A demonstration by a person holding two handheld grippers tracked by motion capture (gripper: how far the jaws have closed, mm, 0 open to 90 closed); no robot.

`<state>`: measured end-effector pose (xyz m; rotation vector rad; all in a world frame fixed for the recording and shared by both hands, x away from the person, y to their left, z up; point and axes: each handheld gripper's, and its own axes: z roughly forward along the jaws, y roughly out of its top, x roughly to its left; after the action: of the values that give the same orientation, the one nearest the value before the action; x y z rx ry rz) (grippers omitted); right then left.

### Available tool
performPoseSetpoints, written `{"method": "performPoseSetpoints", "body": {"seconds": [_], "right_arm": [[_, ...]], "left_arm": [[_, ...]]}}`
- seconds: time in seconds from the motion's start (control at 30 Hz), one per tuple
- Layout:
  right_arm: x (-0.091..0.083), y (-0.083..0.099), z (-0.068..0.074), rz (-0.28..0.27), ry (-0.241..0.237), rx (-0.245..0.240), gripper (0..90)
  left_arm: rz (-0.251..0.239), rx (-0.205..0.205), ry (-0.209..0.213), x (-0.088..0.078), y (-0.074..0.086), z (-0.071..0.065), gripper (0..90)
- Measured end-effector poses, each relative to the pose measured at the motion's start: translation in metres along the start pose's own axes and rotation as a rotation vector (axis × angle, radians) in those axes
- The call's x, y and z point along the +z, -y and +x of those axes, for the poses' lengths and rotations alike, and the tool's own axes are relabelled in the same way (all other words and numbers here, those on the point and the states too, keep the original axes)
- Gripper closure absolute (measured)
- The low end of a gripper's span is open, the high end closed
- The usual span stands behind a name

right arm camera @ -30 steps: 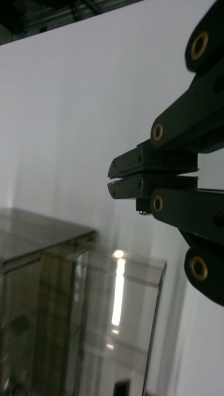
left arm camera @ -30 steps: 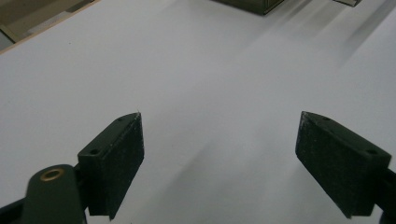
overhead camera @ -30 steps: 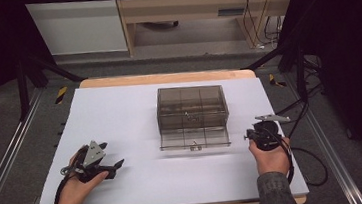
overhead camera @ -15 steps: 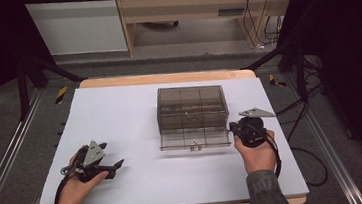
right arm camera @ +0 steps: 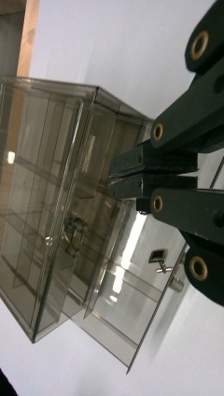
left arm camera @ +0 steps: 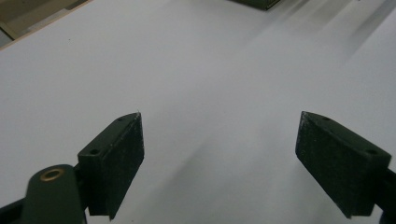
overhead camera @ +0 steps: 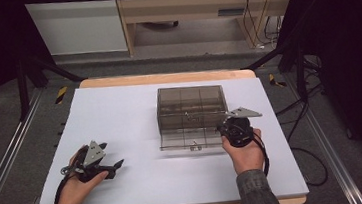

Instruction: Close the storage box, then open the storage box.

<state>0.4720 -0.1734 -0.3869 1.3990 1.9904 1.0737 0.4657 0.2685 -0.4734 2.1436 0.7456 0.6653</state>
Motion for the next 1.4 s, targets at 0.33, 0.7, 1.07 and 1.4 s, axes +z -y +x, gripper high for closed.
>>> {"method": "performPoseSetpoints", "body": {"seconds": [0.33, 0.7, 1.07, 1.4], "right_arm": [[0.009, -0.004, 0.015, -0.008, -0.047, -0.025, 88.7], [0.011, -0.006, 0.023, -0.016, -0.068, -0.037, 88.7], [0.016, -0.004, 0.029, -0.021, -0.081, -0.036, 88.7], [0.020, 0.000, 0.036, -0.016, -0.095, -0.051, 88.7]], "left_arm": [[-0.005, -0.008, -0.004, 0.000, 0.000, 0.000, 15.1], [0.001, -0.002, -0.004, 0.000, 0.001, 0.000, 15.1], [0.001, -0.001, -0.005, 0.000, 0.001, 0.000, 15.0], [0.000, 0.000, -0.004, 0.001, 0.001, 0.000, 15.1]]}}
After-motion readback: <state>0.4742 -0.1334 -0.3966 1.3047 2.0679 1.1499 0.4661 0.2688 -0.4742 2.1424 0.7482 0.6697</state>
